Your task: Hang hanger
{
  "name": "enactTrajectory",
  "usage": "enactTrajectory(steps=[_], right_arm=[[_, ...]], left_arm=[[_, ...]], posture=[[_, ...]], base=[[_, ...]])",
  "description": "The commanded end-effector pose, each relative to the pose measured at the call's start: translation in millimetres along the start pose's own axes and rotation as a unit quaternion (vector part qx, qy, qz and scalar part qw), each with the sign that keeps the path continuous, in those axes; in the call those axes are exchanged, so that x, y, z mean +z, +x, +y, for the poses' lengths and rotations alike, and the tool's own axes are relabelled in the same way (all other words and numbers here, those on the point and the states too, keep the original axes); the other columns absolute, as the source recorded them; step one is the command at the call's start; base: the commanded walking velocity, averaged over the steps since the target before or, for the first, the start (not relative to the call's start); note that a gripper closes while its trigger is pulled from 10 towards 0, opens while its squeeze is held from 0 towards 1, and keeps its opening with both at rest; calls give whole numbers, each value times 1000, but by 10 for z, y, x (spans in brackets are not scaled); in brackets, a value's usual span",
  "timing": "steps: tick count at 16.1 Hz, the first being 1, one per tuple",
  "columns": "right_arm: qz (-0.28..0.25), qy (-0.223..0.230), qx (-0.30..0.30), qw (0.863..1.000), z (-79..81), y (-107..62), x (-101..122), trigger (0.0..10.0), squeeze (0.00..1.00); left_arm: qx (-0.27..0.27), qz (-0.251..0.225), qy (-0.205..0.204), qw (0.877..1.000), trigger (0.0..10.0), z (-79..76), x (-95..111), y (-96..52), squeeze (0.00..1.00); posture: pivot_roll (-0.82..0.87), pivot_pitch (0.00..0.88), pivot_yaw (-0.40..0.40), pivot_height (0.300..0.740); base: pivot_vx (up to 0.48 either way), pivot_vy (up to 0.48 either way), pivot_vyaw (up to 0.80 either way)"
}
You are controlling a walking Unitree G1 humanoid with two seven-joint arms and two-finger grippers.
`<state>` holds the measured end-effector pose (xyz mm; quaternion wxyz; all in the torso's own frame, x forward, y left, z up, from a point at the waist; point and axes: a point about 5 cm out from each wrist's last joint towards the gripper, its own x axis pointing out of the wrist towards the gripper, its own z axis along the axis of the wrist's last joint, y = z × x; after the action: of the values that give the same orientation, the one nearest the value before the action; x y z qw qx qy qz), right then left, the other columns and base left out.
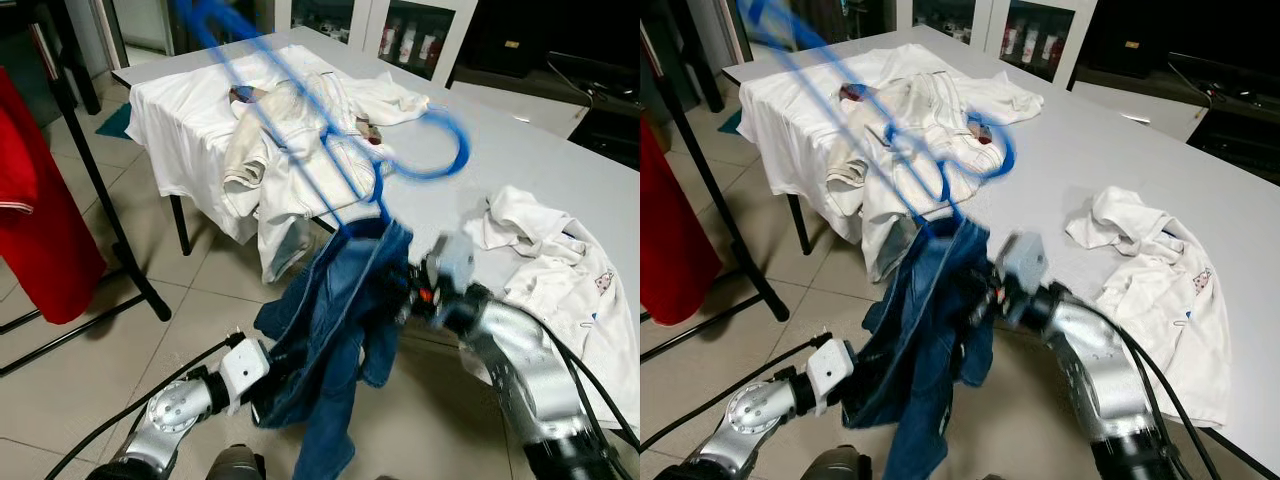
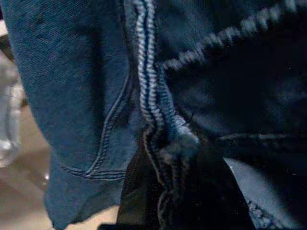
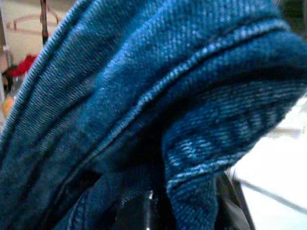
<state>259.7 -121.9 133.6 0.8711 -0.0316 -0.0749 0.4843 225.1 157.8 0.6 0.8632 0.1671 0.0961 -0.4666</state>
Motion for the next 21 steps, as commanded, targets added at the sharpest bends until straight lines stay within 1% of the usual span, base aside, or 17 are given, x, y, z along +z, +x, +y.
enactTrajectory(steps=[1, 3, 4, 6, 10, 11, 12, 13, 14, 15, 16, 17, 18, 20, 21], right_arm=[[7, -22, 2, 1000, -14, -43, -11, 0, 0], [24, -31, -18, 999, -16, -100, -119, 0, 0], [26, -34, -19, 999, -14, -103, -128, 0, 0], [47, -49, -31, 997, -18, -151, -235, 0, 0], [102, -67, -55, 991, -45, -358, -509, 0, 0], [97, -65, -54, 992, -31, -386, -504, 0, 0], [90, -69, -49, 992, 3, -420, -466, 0, 0], [90, -75, -46, 992, 14, -443, -459, 0, 0], [97, -82, -33, 991, 36, -507, -480, 0, 0], [106, -86, -26, 990, 45, -553, -512, 0, 0], [118, -95, -12, 988, 62, -607, -567, 0, 0], [121, -100, -5, 988, 75, -626, -589, 0, 0], [113, -121, 9, 986, 108, -647, -607, 0, 0], [136, -124, 38, 982, 156, -657, -668, 0, 0], [137, -127, 48, 981, 173, -657, -677, 0, 0]], left_arm=[[0, -10, -3, 1000, 0, 8, 26, -3, 0], [-3, -13, -14, 1000, 0, -10, -1, -67, 0], [-3, -13, -16, 1000, 0, -14, -6, -74, 0], [1, -23, -34, 999, 0, -25, -13, -117, 0], [15, -33, -59, 998, 0, -45, -31, -220, 0], [28, -33, -70, 997, 0, -11, -49, -263, 0], [55, -32, -83, 995, 0, 75, -71, -347, 0], [65, -32, -88, 994, 0, 119, -78, -386, 0], [77, -30, -92, 992, 0, 207, -78, -467, 0], [82, -28, -91, 992, 0, 266, -68, -517, 0], [97, -33, -95, 990, 0, 381, -31, -586, 0], [104, -37, -97, 989, 0, 436, -11, -618, 0], [118, -46, -100, 987, 0, 557, 43, -672, 0], [120, -60, -99, 986, 0, 653, 120, -680, 0], [119, -66, -100, 986, 0, 677, 152, -673, 0]], posture=[[116, 5, -77, 710], [119, 9, -81, 710], [119, 10, -81, 710], [123, 11, -84, 710], [139, 19, -91, 710], [139, 19, -91, 710], [146, 26, -92, 710], [146, 26, -92, 710], [152, 33, -100, 710], [152, 33, -100, 710], [156, 34, -103, 710], [156, 34, -103, 710], [160, 35, -108, 710], [163, 33, -109, 710], [164, 32, -110, 710]], base=[[0, 0, 0], [0, 0, 0], [0, 0, 0], [0, 0, 0], [0, 0, 0], [0, 0, 0], [0, 0, 0], [0, 0, 0], [0, 0, 0], [0, 0, 0], [0, 0, 0], [0, 0, 0], [0, 0, 0], [0, 0, 0], [0, 0, 0]])
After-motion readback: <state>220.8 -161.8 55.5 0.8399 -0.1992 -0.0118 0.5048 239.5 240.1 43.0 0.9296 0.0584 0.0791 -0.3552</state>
